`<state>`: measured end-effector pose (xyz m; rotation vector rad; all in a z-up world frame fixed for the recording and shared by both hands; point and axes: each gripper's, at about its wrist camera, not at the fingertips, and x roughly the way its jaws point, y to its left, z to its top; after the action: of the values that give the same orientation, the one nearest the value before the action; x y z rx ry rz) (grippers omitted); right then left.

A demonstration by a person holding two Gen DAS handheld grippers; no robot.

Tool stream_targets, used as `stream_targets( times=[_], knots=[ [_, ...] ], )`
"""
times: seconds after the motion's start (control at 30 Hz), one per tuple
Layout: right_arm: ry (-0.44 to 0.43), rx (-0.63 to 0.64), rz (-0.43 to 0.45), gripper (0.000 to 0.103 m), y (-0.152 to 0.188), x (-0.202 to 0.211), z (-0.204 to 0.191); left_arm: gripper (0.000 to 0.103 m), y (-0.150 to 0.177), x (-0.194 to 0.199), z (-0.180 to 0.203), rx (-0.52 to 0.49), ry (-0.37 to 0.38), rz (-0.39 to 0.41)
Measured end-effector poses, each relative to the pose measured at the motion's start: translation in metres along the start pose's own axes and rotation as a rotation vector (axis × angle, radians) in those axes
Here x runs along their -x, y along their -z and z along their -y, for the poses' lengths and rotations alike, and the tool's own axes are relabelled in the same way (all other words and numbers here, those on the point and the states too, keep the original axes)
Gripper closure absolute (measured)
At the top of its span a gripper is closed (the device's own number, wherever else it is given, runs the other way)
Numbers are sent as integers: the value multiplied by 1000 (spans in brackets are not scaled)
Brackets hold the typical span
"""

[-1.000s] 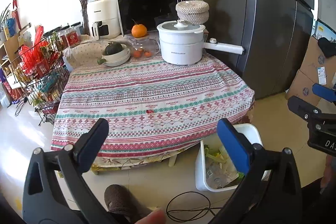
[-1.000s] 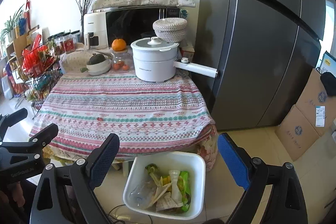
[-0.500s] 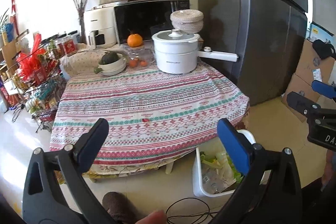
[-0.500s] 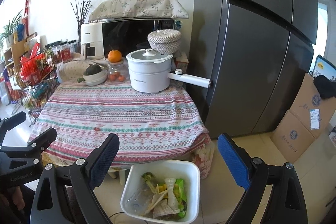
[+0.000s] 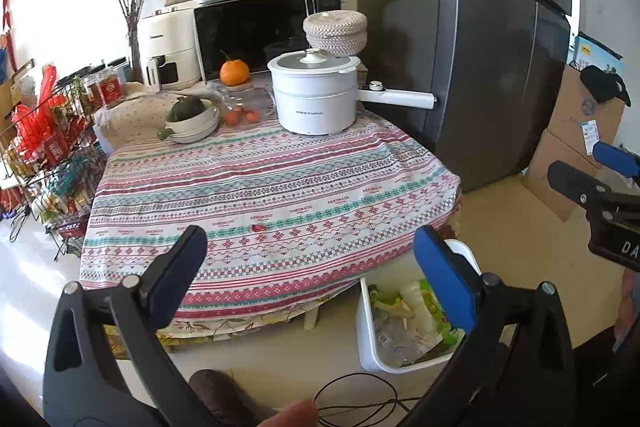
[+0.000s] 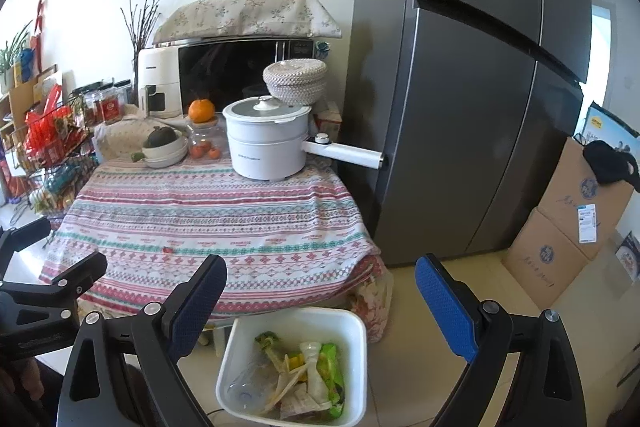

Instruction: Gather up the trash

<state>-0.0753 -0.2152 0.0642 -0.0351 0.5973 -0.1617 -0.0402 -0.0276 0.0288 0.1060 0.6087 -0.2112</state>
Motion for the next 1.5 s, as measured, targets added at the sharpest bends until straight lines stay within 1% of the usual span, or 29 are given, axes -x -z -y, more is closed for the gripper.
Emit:
stream_targets(
  times=[0.37, 0.77, 1.5],
  knots=[
    [39, -25, -11, 6, 5, -6, 8, 1, 0, -8, -1, 6, 0, -11],
    [40, -36, 12, 6, 3, -2, 12, 1, -3, -7, 0, 5, 12, 6],
    [33, -39, 10, 6, 3, -3, 12, 1, -3, -4, 3, -2, 8, 17]
  ],
)
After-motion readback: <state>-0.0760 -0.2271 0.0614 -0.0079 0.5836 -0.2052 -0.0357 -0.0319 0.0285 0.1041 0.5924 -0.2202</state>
